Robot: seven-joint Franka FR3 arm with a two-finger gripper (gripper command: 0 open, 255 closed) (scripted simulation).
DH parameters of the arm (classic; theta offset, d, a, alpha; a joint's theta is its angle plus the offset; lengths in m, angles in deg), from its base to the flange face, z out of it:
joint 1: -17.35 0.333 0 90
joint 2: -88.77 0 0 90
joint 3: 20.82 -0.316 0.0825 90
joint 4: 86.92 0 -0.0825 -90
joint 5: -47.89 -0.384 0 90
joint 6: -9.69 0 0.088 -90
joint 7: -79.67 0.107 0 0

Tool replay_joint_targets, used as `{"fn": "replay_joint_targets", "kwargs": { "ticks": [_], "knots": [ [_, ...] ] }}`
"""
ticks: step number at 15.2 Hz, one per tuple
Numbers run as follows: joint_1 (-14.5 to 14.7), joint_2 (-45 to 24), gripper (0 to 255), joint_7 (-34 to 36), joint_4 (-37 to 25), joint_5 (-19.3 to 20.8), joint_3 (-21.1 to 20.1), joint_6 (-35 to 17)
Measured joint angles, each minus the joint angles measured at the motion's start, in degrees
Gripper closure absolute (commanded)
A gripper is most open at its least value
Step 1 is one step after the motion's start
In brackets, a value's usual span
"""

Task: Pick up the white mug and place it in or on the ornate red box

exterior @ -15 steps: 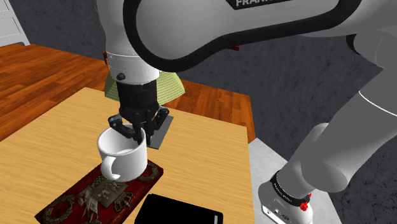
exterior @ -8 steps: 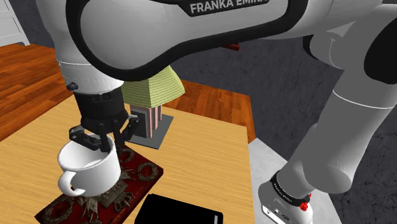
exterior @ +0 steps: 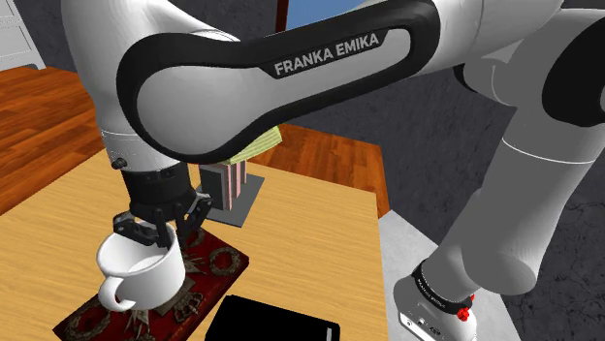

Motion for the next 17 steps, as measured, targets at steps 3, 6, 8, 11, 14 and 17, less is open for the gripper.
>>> {"fn": "replay_joint_targets", "kwargs": {
  "ticks": [3,6,8,11,14,17],
  "knots": [
    [0.11,-0.62,255,0.06,1.61,0.39,0.14,-2.12],
    [0.26,-1.60,255,0.11,2.86,1.00,0.39,-4.14],
    [0.33,-1.91,255,0.17,3.88,1.21,0.47,-5.42],
    [0.43,-2.16,255,0.28,4.06,1.37,0.51,-5.82],
    [0.43,-2.17,255,0.28,4.10,1.38,0.51,-5.88],
    [0.43,-2.16,0,0.28,4.10,1.37,0.51,-5.90]
  ]
}}
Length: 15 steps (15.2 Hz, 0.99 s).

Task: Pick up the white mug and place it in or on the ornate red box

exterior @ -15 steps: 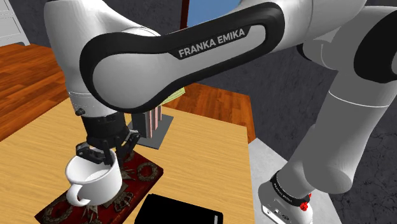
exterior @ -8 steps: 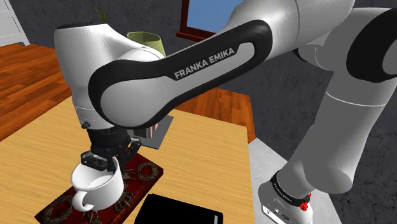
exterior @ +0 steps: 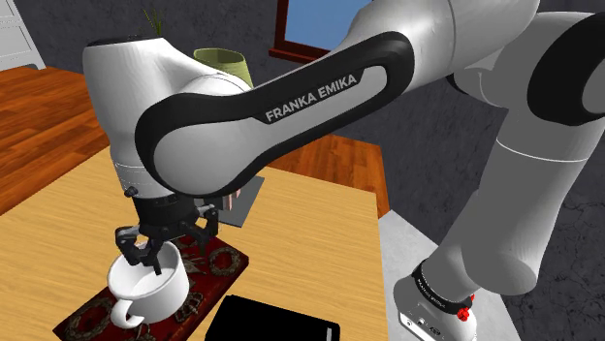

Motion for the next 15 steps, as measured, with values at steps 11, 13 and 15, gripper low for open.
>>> {"fn": "replay_joint_targets", "kwargs": {
  "ticks": [11,13,15],
  "knots": [
    [-0.66,1.66,0,-0.71,-5.37,-1.06,-0.24,6.72],
    [-0.71,1.77,0,-0.77,-5.39,-1.13,-0.24,6.85],
    [-0.71,1.79,0,-0.77,-5.40,-1.14,-0.25,6.88]
  ]
}}
